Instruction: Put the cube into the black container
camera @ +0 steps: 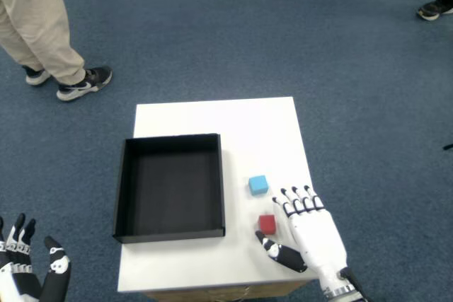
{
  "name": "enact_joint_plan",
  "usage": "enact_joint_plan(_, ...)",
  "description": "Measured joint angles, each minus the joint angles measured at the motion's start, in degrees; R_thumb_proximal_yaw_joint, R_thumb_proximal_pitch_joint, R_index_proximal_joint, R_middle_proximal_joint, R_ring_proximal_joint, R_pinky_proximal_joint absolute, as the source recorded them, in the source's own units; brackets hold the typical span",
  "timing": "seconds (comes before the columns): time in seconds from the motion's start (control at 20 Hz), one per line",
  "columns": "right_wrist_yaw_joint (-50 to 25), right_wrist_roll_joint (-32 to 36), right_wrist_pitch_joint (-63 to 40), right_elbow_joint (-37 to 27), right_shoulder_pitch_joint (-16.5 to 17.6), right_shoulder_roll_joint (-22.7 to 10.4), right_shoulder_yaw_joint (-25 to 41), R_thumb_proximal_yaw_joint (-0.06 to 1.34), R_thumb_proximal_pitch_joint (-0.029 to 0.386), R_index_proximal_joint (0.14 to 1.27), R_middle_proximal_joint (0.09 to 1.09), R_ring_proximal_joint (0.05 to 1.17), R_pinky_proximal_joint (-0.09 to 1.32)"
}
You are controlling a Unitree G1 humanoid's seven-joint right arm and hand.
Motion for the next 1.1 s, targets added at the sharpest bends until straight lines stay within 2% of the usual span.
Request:
enact_joint_plan(0.45,6.79,0.03,-0.01,0.42,-0.66,1.72,-1.04,0.30,0.065,0.41,0.21,0.19,0.01)
enact_joint_plan(0.7,9.76,0.30,0.00,0.40,-2.75,1.81,-2.16,0.33,0.071,0.42,0.20,0.18,0.00)
enact_joint_plan(1.1,13.90,0.58,0.33,0.39,-3.65,1.78,-3.26,0.37,0.100,0.43,0.19,0.17,0.00)
